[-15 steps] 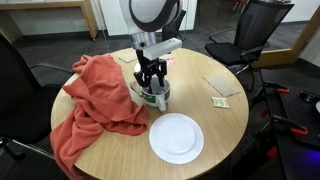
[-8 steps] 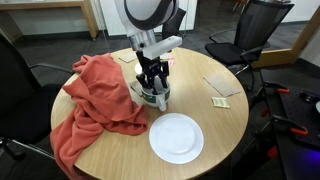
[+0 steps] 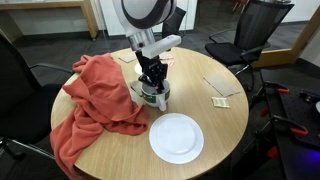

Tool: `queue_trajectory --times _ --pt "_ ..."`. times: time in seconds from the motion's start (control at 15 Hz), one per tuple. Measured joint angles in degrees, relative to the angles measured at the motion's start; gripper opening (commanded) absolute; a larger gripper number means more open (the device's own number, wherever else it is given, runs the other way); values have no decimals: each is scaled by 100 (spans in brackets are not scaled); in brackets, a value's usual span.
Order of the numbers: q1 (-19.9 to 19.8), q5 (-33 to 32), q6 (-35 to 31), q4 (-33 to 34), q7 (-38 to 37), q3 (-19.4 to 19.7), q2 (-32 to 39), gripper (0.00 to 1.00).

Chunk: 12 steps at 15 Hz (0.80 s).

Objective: Pick up the marker from the cup and put it on the table

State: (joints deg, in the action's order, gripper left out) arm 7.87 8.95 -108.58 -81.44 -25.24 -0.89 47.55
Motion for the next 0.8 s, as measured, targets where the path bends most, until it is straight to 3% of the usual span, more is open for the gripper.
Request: queue_trajectory --times 0.4,0.8 --pt "-42 3 8 30 3 7 -194 3" --pt "-40 27 15 -517 135 -34 -1070 3"
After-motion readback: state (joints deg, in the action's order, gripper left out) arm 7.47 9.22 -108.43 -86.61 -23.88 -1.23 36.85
